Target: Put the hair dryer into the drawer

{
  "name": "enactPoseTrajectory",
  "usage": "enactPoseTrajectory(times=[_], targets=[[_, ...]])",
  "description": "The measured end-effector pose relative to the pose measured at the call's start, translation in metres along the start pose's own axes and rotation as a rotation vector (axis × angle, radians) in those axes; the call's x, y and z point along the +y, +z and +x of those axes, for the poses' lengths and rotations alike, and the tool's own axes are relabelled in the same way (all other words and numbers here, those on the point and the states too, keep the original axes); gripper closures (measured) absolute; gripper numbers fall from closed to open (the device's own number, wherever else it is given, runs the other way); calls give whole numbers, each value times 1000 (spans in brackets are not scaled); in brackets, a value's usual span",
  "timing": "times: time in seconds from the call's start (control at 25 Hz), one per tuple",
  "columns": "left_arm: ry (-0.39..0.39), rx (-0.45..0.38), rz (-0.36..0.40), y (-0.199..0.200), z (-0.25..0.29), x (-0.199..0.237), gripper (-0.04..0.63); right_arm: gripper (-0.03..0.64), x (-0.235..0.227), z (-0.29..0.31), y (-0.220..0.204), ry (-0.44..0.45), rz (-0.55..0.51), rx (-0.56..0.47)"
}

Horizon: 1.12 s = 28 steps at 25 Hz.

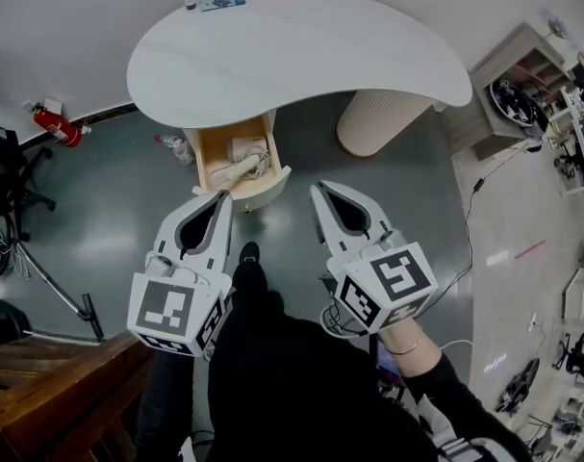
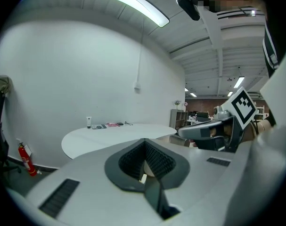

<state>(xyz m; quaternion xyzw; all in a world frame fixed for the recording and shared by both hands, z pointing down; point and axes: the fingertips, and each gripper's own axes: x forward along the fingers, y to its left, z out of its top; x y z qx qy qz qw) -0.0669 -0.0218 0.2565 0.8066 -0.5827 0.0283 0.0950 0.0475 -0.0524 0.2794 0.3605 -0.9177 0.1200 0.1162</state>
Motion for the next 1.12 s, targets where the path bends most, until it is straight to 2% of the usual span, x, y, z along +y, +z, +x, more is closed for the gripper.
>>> enactPoseTrajectory(times=[0.36,0.64,1.12], targets=[[16,-39,-42,6,-29,-5,588,615,17,-20,12,20,-32,-45],[38,-59,-19,8,-48,-14,586,615,27,-42,12,49,7,-72],[51,-107,2,23,-77,-39,587,615,40,-79,11,67,-40,-98]])
